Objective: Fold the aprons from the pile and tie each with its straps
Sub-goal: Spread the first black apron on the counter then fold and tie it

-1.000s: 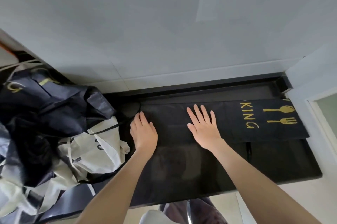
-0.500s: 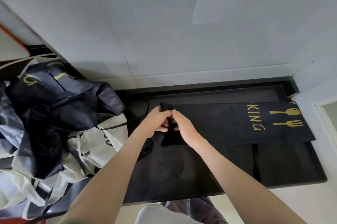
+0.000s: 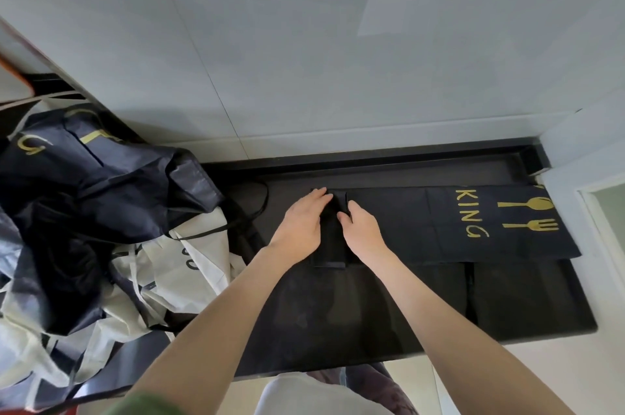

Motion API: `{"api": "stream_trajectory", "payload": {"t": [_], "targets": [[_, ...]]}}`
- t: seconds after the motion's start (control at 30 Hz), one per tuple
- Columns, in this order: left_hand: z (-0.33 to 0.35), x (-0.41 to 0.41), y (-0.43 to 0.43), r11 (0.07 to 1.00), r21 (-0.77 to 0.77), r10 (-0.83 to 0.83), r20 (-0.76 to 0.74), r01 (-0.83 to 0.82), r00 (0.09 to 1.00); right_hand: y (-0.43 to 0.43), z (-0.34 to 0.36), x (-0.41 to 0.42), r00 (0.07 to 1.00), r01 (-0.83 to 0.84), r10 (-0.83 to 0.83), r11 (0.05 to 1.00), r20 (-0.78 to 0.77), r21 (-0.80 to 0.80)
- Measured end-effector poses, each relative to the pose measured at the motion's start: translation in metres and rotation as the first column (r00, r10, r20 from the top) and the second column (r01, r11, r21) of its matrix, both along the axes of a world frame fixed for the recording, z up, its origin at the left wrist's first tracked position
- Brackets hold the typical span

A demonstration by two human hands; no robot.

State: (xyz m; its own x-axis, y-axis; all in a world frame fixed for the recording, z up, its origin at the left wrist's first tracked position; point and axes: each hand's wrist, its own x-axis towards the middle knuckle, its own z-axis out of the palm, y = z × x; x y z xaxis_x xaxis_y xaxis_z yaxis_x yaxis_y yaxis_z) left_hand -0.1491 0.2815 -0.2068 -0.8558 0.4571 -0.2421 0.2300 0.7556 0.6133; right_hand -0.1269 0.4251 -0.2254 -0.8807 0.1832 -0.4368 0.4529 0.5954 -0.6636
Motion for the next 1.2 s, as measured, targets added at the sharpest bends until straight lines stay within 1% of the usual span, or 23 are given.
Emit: {"api": "stream_trajectory", "payload": {"t": [0.03,0.1,0.17,0.23,0.3,0.33,0.4,0.47,0.57,0.67,0.7,0.73,0.77,0.8,0.83,0.87,0.9,0.93,0.97,1.0,1.03,1.13,1.2], "targets": [[-0.006,0.002,0.001,0.993,-0.084,-0.081,-0.023,0.078,0.996,-0.001,-0.002,-0.001,1.0,-0.023,0.024,0.998,-0.019,0.052],[-0.017,0.006,0.003,0.961,-0.236,-0.157,-0.035,0.145,0.987,-0.003,-0.003,-0.003,0.999,-0.023,0.029,0.992,-0.046,0.126],[-0.026,0.01,0.005,0.916,-0.366,-0.194,-0.037,0.167,0.98,-0.003,-0.003,-0.001,0.996,0.027,-0.013,0.988,-0.086,0.155],[-0.033,0.014,0.009,0.874,-0.463,-0.195,-0.056,0.147,0.979,-0.002,-0.003,0.002,0.992,0.059,-0.038,0.983,-0.122,0.177],[-0.036,0.018,0.016,0.863,-0.499,-0.134,-0.072,0.08,0.988,-0.001,-0.005,0.007,0.989,0.009,0.026,0.972,-0.148,0.233],[-0.036,0.02,0.02,0.864,-0.502,-0.099,-0.081,0.045,0.992,0.0,-0.007,0.01,0.982,-0.055,0.103,0.956,-0.156,0.289],[-0.036,0.022,0.024,0.863,-0.505,-0.068,-0.102,0.008,0.992,0.0,-0.012,0.018,0.944,-0.201,0.289,0.887,-0.161,0.416],[-0.036,0.022,0.023,0.86,-0.509,-0.091,-0.116,0.019,0.989,0.002,-0.015,0.024,0.906,-0.268,0.389,0.833,-0.167,0.484],[-0.037,0.021,0.02,0.855,-0.516,-0.14,-0.131,0.053,0.981,0.003,-0.019,0.031,0.864,-0.292,0.47,0.759,-0.179,0.582],[-0.036,0.02,0.02,0.852,-0.518,-0.155,-0.114,0.074,0.981,0.005,-0.023,0.034,0.861,-0.246,0.466,0.731,-0.203,0.637],[-0.032,0.021,0.021,0.873,-0.487,-0.112,-0.114,0.043,0.987,0.006,-0.024,0.034,0.866,-0.238,0.458,0.731,-0.201,0.639],[-0.028,0.022,0.022,0.91,-0.411,-0.003,-0.129,-0.051,0.992,0.006,-0.024,0.033,0.868,-0.239,0.455,0.734,-0.2,0.636],[-0.023,0.024,0.025,0.925,-0.318,0.166,-0.15,-0.207,0.975,0.005,-0.024,0.033,0.867,-0.244,0.457,0.738,-0.2,0.629],[-0.018,0.025,0.028,0.894,-0.224,0.368,-0.125,-0.388,0.921,0.005,-0.022,0.033,0.866,-0.25,0.458,0.742,-0.199,0.622],[-0.012,0.024,0.031,0.821,-0.154,0.554,-0.012,-0.549,0.832,0.005,-0.022,0.031,0.865,-0.267,0.465,0.745,-0.189,0.612],[-0.007,0.021,0.035,0.74,-0.126,0.672,0.161,-0.66,0.723,0.005,-0.021,0.03,0.87,-0.289,0.462,0.759,-0.171,0.583],[-0.005,0.016,0.037,0.682,-0.12,0.716,0.313,-0.722,0.624,0.005,-0.021,0.029,0.883,-0.299,0.446,0.774,-0.146,0.558],[-0.003,0.012,0.038,0.678,-0.131,0.704,0.4,-0.724,0.587,0.006,-0.02,0.028,0.895,-0.304,0.431,0.778,-0.116,0.549],[0.001,0.009,0.038,0.721,-0.141,0.661,0.433,-0.678,0.613,0.005,-0.019,0.027,0.902,-0.304,0.421,0.777,-0.097,0.551],[0.005,0.007,0.037,0.771,-0.148,0.615,0.426,-0.62,0.663,0.004,-0.017,0.028,0.909,-0.297,0.406,0.785,-0.089,0.544],[0.007,0.006,0.037,0.802,-0.138,0.581,0.407,-0.581,0.705,0.002,-0.014,0.029,0.924,-0.26,0.366,0.817,-0.113,0.514],[0.014,0.013,0.04,0.843,-0.023,0.521,0.282,-0.537,0.806,-0.006,-0.005,0.03,0.973,-0.122,0.174,0.946,-0.153,0.299],[0.019,0.017,0.042,0.848,0.067,0.507,0.19,-0.526,0.841,-0.015,-0.007,0.026,0.991,-0.088,0.098,0.991,-0.09,0.103]]}}
